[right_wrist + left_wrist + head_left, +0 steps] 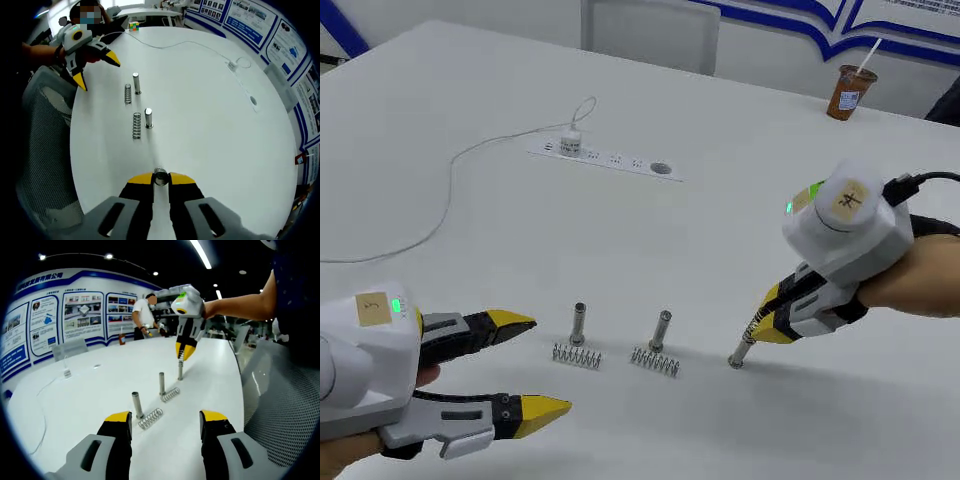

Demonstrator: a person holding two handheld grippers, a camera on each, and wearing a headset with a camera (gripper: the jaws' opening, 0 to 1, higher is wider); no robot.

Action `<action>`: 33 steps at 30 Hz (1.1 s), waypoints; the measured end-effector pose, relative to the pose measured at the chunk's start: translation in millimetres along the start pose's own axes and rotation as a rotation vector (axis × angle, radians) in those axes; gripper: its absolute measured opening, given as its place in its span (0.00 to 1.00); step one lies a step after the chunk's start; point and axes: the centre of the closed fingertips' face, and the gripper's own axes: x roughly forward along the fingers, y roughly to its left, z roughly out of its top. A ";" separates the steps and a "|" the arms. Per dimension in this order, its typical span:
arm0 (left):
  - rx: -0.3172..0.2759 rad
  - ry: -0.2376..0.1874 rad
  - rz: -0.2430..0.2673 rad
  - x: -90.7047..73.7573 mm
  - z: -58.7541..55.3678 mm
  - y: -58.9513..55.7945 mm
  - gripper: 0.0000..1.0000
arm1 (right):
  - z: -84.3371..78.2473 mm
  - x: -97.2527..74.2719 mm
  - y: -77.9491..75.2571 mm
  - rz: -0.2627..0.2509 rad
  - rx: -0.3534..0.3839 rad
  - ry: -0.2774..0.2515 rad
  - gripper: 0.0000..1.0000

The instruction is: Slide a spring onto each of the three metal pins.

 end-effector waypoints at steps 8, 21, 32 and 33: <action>0.001 0.001 0.002 -0.2 0.9 1.3 0.56 | -7.7 16.8 -1.0 0.010 0.014 0.014 0.12; 0.005 0.006 0.002 0.7 -0.4 0.3 0.55 | -17.1 35.8 0.8 0.014 0.026 0.045 0.12; 0.005 0.005 0.006 0.0 -0.8 0.8 0.55 | -14.4 35.0 0.3 0.011 0.037 0.033 0.15; 0.005 0.004 0.006 -0.1 -0.7 0.8 0.55 | -14.1 34.8 0.5 0.012 0.039 0.031 0.17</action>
